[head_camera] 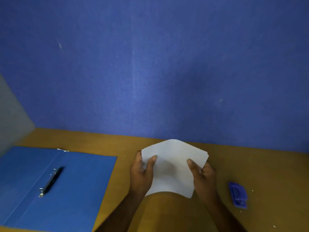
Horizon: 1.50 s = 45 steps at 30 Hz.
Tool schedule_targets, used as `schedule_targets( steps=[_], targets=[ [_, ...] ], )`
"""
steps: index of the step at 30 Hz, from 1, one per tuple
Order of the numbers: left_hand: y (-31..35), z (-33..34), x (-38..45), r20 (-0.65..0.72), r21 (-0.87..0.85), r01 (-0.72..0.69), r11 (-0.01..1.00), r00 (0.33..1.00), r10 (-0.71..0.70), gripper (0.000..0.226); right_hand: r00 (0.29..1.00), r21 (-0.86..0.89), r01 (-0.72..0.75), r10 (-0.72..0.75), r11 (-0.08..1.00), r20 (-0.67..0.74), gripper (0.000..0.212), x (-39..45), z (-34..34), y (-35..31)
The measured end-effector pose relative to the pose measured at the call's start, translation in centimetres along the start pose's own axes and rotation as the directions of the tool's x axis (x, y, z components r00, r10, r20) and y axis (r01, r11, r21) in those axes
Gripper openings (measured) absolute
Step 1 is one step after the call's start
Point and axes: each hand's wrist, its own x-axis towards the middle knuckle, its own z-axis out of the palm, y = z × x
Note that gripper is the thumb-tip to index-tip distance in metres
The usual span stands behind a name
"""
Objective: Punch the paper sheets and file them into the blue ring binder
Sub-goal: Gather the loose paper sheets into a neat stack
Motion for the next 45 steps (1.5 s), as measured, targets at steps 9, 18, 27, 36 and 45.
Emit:
schedule_targets(
  steps=[9, 18, 27, 36, 45],
  targets=[
    [0.8, -0.2, 0.2, 0.027, -0.061, 0.037, 0.997, 0.999, -0.036, 0.027, 0.998, 0.012, 0.052, -0.052, 0.999, 0.038, 0.041, 0.2, -0.7, -1.1],
    [2.6, -0.5, 0.4, 0.013, -0.167, -0.008, 0.986, 1.0, 0.01, 0.021, 0.995, 0.02, 0.092, -0.092, 0.996, 0.023, 0.04, 0.7, -0.9, -2.9],
    [2.7, 0.5, 0.6, -0.07, -0.146, 0.079, 0.986, 0.993, -0.09, 0.016, 0.995, 0.184, -0.079, 0.088, 0.98, -0.041, 0.026, 0.9, -0.2, -3.6],
    [1.3, -0.2, 0.5, 0.064, -0.068, 0.089, 0.994, 0.994, -0.085, 0.031, 0.997, -0.001, 0.01, -0.01, 1.0, 0.077, 0.035, 0.7, -1.2, -1.5],
    [2.0, 0.5, -0.8, 0.004, -0.026, -0.052, 0.998, 0.999, 0.053, 0.024, 0.998, -0.051, 0.038, -0.04, 0.998, -0.044, 0.043, -0.1, -0.6, -0.8]
  ],
)
